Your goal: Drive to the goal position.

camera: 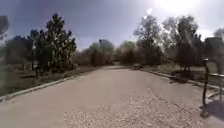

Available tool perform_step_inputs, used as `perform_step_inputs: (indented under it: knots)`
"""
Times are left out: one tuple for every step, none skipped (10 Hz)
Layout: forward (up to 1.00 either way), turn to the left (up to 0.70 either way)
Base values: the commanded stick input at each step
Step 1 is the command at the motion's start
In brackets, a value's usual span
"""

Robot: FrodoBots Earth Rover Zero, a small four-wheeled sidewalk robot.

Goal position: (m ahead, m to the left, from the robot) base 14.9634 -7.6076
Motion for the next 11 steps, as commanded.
perform_step_inputs:
  knots:
    - [0.70,0.00]
    - [0.70,0.00]
    - [0.70,0.00]
    - [0.70,0.00]
    - [0.70,0.00]
    - [0.70,0.00]
    - [0.70,0.00]
    - [0.70,0.00]
    - [0.70,0.00]
    - [0.70,0.00]
    - [0.70,0.00]
